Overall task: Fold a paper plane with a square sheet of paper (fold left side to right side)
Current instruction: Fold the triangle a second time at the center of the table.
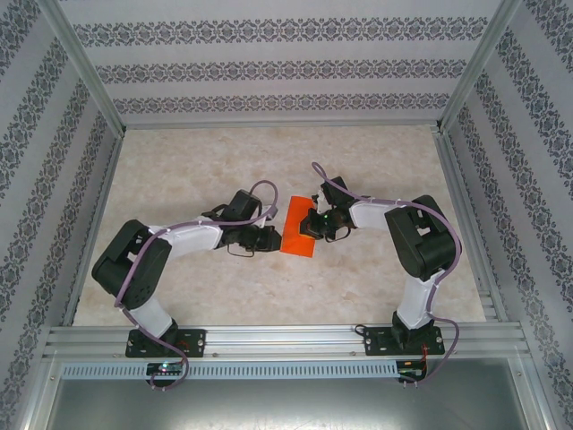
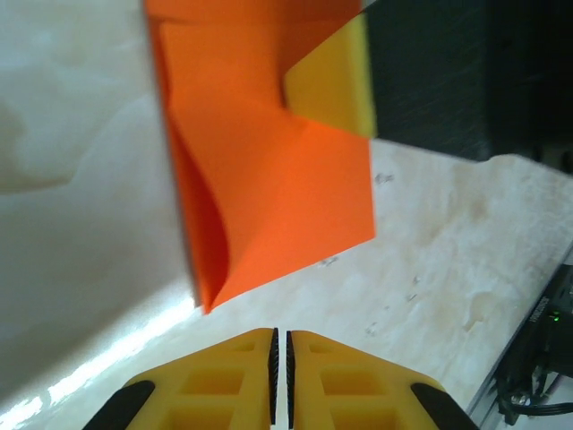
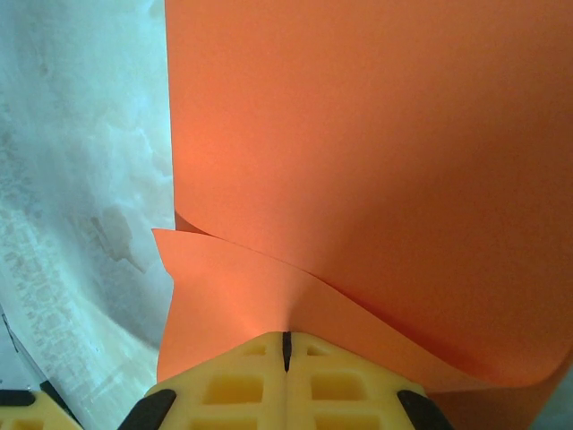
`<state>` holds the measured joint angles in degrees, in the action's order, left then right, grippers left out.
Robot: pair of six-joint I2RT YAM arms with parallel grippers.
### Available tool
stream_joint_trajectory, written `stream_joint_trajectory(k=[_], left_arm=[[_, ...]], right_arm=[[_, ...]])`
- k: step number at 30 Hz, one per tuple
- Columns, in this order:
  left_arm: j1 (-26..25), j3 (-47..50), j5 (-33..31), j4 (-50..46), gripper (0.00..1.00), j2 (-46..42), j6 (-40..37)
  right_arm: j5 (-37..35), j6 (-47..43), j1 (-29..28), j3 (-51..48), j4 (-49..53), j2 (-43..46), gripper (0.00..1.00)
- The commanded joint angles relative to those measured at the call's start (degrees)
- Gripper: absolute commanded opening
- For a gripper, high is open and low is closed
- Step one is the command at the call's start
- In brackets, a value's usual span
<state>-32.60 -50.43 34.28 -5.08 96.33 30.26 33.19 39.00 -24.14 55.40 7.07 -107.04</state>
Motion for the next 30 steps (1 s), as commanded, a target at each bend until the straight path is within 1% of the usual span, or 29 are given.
stream_joint_trajectory(k=[1,5,9,17,26,30], left_arm=[[-0.89,-2.23,1.20,-0.57,0.15,3.31,-0.51],[-0.93,-3.84,0.35,-0.88,0.15,6.12,-1.34],[-0.89,-5.16,1.01,-0.69,0.15,7.74,-1.68],[-0.55,-5.60,-3.13,-2.01,0.14,9.00,-1.09],[-0.54,-3.80,-2.41,-1.71,0.14,9.63,-0.97],[-0.71,-3.94,-4.38,-4.37,0.14,10.11,-1.94]], right_arm=[[-3.89,-0.55,0.23,-0.03,3.39,-1.68,0.00],[-3.84,-0.55,0.14,-0.18,3.53,-1.59,0.00],[-3.90,-0.60,0.17,-0.09,3.60,-1.54,0.00],[-3.93,-0.93,0.14,0.02,4.08,-1.32,0.00],[-3.68,-1.54,0.15,0.94,4.36,-1.37,0.00],[-3.72,-1.37,0.18,0.05,1.11,2.31,0.00]])
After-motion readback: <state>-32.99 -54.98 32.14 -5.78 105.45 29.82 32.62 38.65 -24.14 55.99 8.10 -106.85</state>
